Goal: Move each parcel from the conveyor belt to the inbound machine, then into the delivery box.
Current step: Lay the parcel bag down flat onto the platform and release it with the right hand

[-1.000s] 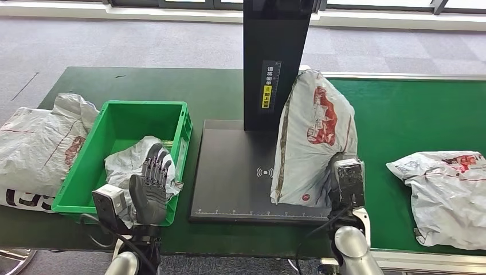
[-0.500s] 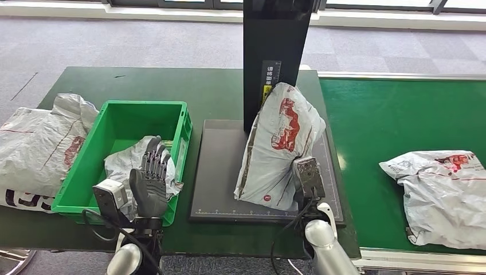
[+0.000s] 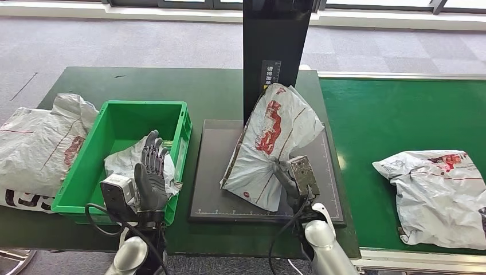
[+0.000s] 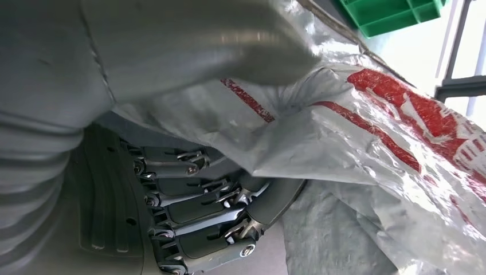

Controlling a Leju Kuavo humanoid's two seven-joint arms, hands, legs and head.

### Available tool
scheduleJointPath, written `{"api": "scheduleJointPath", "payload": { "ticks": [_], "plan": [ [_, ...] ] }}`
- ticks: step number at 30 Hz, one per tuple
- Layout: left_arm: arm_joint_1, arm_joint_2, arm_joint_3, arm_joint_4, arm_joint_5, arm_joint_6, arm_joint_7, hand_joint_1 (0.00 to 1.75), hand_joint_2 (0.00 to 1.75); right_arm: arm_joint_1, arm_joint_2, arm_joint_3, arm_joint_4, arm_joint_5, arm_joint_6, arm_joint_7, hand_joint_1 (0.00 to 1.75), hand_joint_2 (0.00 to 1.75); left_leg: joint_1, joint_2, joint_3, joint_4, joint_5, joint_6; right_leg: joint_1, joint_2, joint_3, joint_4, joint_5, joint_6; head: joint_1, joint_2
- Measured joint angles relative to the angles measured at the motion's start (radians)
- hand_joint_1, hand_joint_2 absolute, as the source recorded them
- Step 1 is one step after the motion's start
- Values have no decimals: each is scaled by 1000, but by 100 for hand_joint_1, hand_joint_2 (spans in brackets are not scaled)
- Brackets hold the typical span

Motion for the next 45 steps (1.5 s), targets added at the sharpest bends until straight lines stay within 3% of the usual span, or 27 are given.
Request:
{"api": "scheduleJointPath", "payload": {
  "ticks": [9,25,34,40,45],
  "plan": [
    [-13,8,-10,18,-114,-75,58,0,0,101,-41,0,-162,2,34,9,0,175,0,1,-1,0,-1,0,0,1,-1,0,0,0,0,0],
    [-11,19,-10,14,-169,-114,61,0,0,139,-60,9,-233,-28,57,-3,0,175,0,1,-1,0,-1,-1,0,1,-1,0,0,0,0,0],
    [-10,20,-10,-19,-274,-40,70,0,0,242,-76,10,-440,42,-90,-54,0,175,0,1,-2,0,-1,-1,0,1,-2,0,0,0,0,0],
    [-26,20,-16,-29,-329,-53,112,0,0,281,-95,29,-551,69,-120,-77,0,175,0,1,-1,0,-1,-1,0,1,-2,0,0,0,0,0],
    [-54,20,-31,-29,-352,-59,127,0,0,282,-109,50,-584,61,-106,-50,0,175,0,1,-1,0,0,-1,0,1,-2,0,0,0,0,0]
  ]
}}
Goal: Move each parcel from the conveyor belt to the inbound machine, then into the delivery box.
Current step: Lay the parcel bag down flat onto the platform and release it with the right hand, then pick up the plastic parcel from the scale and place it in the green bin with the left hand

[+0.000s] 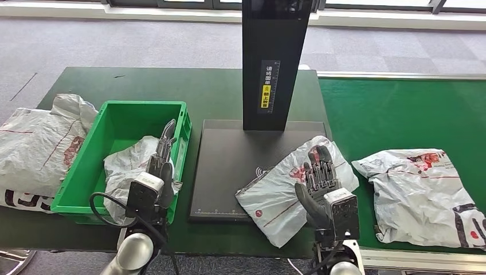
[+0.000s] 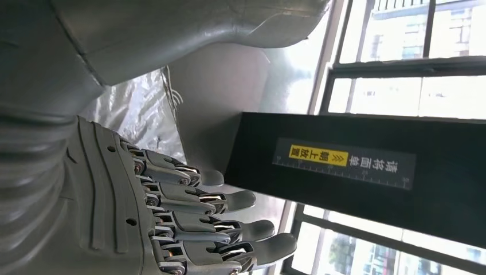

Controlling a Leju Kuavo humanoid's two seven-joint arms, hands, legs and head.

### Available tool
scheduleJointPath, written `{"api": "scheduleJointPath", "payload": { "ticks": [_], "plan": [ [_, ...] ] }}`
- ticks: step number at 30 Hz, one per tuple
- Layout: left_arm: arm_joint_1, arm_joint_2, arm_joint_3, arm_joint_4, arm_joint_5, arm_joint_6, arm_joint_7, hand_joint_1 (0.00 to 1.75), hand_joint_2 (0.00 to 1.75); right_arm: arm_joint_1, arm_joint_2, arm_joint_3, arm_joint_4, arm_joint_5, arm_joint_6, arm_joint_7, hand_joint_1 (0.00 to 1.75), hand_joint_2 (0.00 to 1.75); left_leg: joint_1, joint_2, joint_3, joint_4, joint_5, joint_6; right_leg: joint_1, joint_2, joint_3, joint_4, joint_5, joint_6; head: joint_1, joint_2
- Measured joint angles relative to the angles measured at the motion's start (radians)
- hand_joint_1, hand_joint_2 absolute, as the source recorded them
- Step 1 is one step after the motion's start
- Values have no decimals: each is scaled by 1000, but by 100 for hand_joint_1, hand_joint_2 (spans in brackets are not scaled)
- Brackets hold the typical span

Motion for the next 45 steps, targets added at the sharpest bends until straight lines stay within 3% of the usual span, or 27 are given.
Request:
{"api": "scheduleJointPath", "payload": {
  "ticks": [10,15,19,24,28,36,45],
  "plan": [
    [-14,4,-12,7,-2,0,16,0,0,-19,-21,14,7,12,24,77,0,175,0,0,0,0,0,0,0,0,0,0,0,0,0,0],
    [-24,8,-26,19,-15,-6,30,0,0,-40,-32,24,23,-2,1,55,0,175,0,0,0,0,0,0,0,0,0,0,0,0,0,0],
    [-57,10,-53,47,-61,-74,25,0,175,-42,-39,24,15,-19,-49,-45,0,175,0,0,0,0,0,0,0,-1,0,0,0,0,0,0],
    [-165,3,-115,111,-174,-286,27,0,175,-41,-43,25,-30,-35,-123,-179,0,175,0,0,0,0,0,0,0,-1,0,0,1,0,0,0],
    [-247,-24,-175,190,-259,-381,33,0,175,-10,-43,25,-115,4,-223,-266,0,175,-1,0,0,0,0,0,-1,0,0,0,1,0,0,0],
    [-311,-54,-281,356,-261,-487,36,0,175,52,-27,26,-257,95,-254,-293,0,175,-1,0,0,0,0,0,-1,0,0,0,1,0,0,0],
    [-319,-66,-318,453,-255,-494,37,0,175,64,-16,26,-284,102,-245,-293,0,175,-1,0,0,0,0,0,-1,0,0,0,1,0,0,0]
  ]
}}
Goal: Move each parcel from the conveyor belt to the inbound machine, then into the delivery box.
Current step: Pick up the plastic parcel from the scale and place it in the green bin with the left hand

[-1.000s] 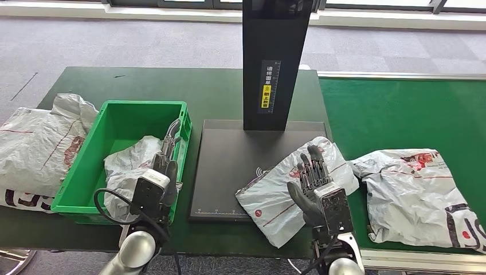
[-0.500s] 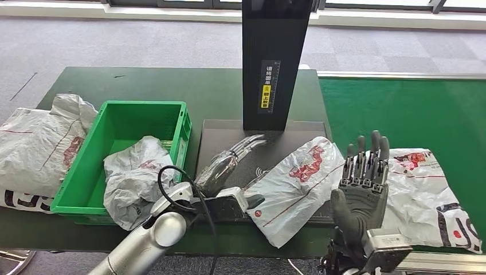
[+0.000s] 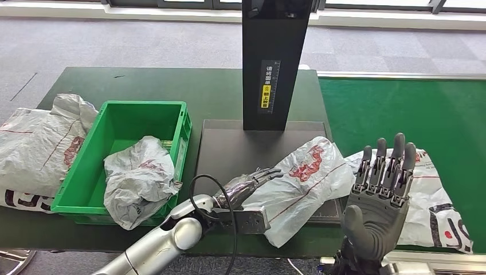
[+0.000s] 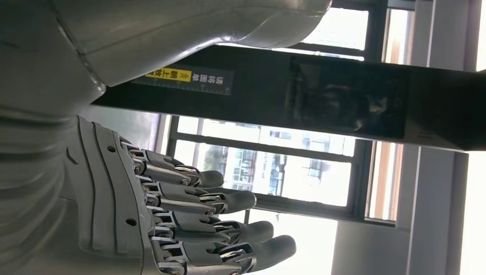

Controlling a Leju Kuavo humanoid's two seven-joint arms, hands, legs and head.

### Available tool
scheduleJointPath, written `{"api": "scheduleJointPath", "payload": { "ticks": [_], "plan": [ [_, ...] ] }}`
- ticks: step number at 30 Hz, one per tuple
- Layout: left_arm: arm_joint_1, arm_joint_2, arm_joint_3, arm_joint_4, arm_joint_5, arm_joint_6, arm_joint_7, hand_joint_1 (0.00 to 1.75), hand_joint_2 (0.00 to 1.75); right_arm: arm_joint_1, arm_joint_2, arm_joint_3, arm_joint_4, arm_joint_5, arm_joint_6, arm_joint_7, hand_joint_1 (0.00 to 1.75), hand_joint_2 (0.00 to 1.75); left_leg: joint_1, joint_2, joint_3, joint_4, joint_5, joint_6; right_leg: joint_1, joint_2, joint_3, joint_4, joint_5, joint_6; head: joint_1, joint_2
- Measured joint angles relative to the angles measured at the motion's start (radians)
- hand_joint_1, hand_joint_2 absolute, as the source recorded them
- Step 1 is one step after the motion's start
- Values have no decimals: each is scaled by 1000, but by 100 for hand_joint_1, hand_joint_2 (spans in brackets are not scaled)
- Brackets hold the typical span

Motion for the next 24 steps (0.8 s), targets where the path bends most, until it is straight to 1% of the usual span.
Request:
{"api": "scheduleJointPath", "payload": {
  "ticks": [7,9,11,14,16,21,24],
  "plan": [
    [-5,-4,-6,22,0,-3,1,0,175,1,2,0,-6,-2,3,0,0,175,0,0,0,0,0,0,0,0,0,0,0,0,0,0],
    [-6,-7,-10,34,-6,-5,6,0,175,1,5,0,-7,-4,17,-3,0,175,0,0,0,0,0,0,0,0,0,0,0,0,0,0],
    [-7,-20,-16,68,-26,13,2,0,175,2,13,0,-11,4,39,-5,0,175,0,0,0,0,0,0,0,0,0,0,0,0,0,0],
    [-12,-59,-27,149,-69,101,-25,0,175,1,31,2,-27,33,61,7,0,175,0,0,0,0,0,0,0,0,0,0,0,0,0,0],
    [-20,-97,-32,205,-96,178,-35,0,175,1,43,3,-40,56,73,22,0,175,0,0,0,0,0,0,0,-1,0,0,0,0,0,0],
    [-48,-197,-32,329,-120,355,-35,0,175,3,71,11,-72,106,110,51,0,175,-1,-1,0,0,0,0,-1,-1,0,0,0,0,0,0],
    [-70,-237,-32,373,-114,437,-17,0,175,2,86,22,-81,122,135,64,0,175,-1,-1,0,0,0,0,-1,-1,0,0,0,0,0,0]
  ]
}}
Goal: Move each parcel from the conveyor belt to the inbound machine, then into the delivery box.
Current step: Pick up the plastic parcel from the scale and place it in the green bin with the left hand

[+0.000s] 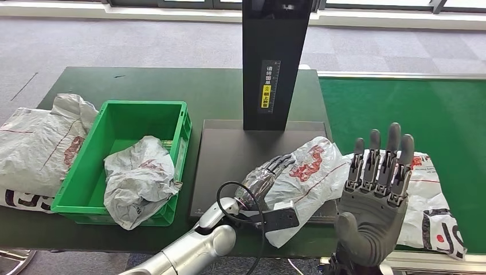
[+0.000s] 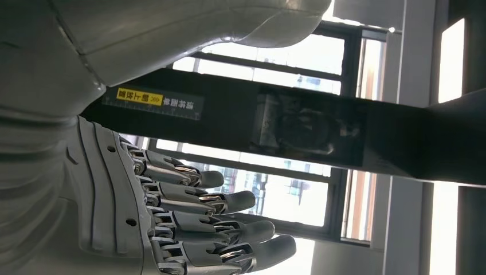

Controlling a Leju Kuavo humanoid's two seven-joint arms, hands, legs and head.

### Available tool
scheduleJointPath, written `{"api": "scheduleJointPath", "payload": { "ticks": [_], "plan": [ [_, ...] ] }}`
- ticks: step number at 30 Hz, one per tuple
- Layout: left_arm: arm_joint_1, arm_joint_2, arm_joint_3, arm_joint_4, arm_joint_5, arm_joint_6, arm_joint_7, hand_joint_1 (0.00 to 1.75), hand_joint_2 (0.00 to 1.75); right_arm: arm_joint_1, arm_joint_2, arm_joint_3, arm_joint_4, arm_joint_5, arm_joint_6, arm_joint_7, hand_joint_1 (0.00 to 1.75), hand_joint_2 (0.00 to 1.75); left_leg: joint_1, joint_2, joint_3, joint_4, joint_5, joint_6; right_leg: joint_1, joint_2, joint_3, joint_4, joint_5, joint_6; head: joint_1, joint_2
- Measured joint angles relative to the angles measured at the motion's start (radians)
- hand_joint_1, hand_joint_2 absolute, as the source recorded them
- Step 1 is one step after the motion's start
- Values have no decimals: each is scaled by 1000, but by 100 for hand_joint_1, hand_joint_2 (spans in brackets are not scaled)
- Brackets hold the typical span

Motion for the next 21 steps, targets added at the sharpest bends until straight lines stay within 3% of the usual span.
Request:
{"api": "scheduleJointPath", "payload": {
  "ticks": [8,13,21],
  "plan": [
    [-24,-46,-8,46,-5,7,33,0,175,-22,20,15,0,-29,111,11,0,175,0,0,0,0,0,0,0,0,0,0,0,0,0,0],
    [-21,-51,-8,70,-75,-137,63,0,175,-53,26,15,0,-52,217,2,0,175,0,0,0,0,0,0,0,0,0,0,0,0,0,0],
    [-19,-53,-8,141,-99,-333,74,0,175,-68,48,15,11,-58,279,-6,0,175,0,0,0,0,0,0,0,0,0,0,0,0,0,0]
  ]
}}
